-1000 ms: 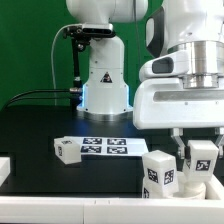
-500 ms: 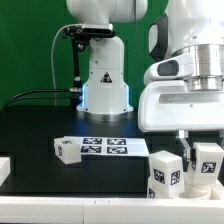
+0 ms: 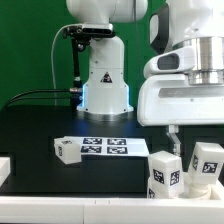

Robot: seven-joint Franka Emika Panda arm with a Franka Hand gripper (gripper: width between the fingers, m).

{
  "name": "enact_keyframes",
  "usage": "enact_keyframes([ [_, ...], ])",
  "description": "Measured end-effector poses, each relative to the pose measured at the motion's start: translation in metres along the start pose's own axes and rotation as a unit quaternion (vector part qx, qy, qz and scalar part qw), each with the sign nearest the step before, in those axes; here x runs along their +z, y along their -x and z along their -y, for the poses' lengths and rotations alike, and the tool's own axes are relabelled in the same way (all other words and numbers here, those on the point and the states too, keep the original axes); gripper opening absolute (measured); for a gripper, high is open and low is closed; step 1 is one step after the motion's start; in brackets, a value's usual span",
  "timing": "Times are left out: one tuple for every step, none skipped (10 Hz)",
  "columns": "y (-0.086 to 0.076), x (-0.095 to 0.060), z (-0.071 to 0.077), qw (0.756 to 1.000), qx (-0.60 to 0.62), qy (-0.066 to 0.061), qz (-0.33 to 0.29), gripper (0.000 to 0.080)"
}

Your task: Assemble stool

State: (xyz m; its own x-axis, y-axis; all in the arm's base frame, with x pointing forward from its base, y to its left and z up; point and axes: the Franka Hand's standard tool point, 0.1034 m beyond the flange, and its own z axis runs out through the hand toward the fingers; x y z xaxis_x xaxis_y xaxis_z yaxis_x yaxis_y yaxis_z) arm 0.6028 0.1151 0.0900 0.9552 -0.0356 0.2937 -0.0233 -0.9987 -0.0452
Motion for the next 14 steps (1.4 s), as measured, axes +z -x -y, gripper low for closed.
enact_keyframes([
  [0.0,0.0,0.0,0.999,0.003,0.001,0.048,0.0646],
  [-0.001,0.001,0.0,0.997,0.005,0.002,0.072,0.0648],
  [0.006,0.003,0.0,0.995,0.012,0.004,0.102,0.0648],
  [0.012,0.003,0.003,0.989,0.012,0.006,0.147,0.0648],
  [0.01,0.005,0.004,0.986,0.011,0.007,0.166,0.0648],
  [0.009,0.008,0.003,0.987,0.011,0.008,0.162,0.0648],
  [0.01,0.008,0.002,0.986,0.017,0.009,0.163,0.0648],
  [0.01,0.008,0.002,0.986,0.017,0.009,0.163,0.0546],
  [0.01,0.008,0.002,0.986,0.032,0.011,0.163,0.0546],
  [0.01,0.009,0.002,0.985,0.064,0.016,0.162,0.0362],
  [0.011,0.009,0.002,0.981,0.107,0.022,0.162,0.0362],
  [0.011,0.009,-0.001,0.976,0.146,0.027,0.159,0.0333],
  [0.01,0.01,-0.002,0.971,0.185,0.029,0.149,0.0333],
  [0.009,0.01,-0.003,0.957,0.255,0.029,0.136,0.0333],
])
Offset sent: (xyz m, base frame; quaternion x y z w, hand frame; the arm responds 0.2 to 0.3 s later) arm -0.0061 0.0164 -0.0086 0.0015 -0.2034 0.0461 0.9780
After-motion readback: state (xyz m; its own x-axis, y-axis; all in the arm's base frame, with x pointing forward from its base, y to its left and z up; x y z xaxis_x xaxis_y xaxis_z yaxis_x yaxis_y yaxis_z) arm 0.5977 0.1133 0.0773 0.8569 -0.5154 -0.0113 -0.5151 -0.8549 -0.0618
